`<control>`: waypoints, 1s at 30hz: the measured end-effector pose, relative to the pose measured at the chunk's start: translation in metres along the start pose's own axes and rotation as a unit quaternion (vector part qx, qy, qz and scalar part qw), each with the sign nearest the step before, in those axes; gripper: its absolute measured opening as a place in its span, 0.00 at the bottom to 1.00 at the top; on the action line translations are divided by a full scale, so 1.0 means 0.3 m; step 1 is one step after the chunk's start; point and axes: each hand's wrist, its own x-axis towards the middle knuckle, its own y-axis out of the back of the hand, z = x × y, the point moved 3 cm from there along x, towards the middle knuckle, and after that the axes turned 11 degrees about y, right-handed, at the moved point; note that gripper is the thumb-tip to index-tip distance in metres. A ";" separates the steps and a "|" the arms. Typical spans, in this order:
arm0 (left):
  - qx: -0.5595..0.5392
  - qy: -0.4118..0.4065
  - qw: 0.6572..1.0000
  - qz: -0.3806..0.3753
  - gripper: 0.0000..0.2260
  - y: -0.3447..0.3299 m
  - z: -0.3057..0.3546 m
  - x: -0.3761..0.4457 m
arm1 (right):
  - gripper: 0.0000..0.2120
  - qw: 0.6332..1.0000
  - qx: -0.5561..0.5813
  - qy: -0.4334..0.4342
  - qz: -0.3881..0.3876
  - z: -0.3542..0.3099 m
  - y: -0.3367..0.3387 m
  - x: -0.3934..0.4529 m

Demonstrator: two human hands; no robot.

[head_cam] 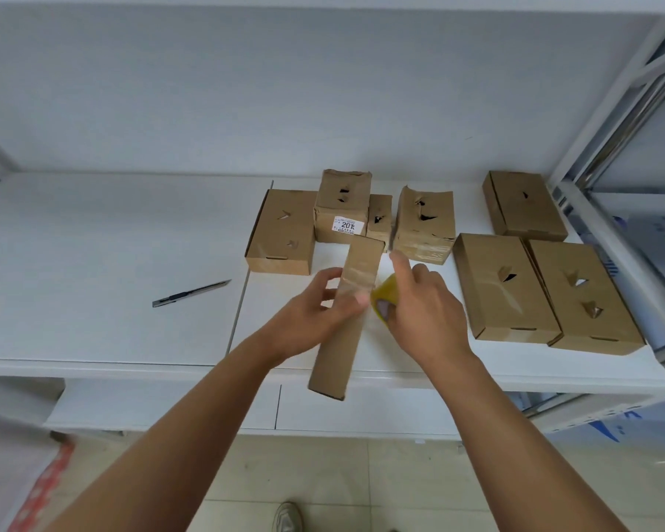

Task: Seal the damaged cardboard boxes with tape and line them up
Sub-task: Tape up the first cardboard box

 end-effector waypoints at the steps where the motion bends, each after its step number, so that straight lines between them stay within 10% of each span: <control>1: 0.036 0.002 0.999 0.013 0.34 -0.013 0.010 0.000 | 0.28 1.000 -0.004 -0.002 -0.003 -0.006 -0.002 0.005; 11: 0.171 -0.067 0.967 0.178 0.34 0.014 0.025 0.034 | 0.28 0.995 0.087 0.027 0.030 0.027 -0.023 0.004; 18: 0.106 -0.060 0.977 0.174 0.34 0.093 0.035 0.040 | 0.32 0.854 0.503 -0.065 0.117 0.118 -0.052 -0.027; 23: -0.177 -0.064 0.978 0.084 0.31 0.170 0.035 0.018 | 0.28 0.972 0.183 0.102 0.109 0.148 0.092 0.003; 30: -0.295 -0.020 0.955 0.006 0.27 0.179 0.005 0.002 | 0.31 0.984 0.106 0.122 -0.071 0.157 0.075 -0.006</control>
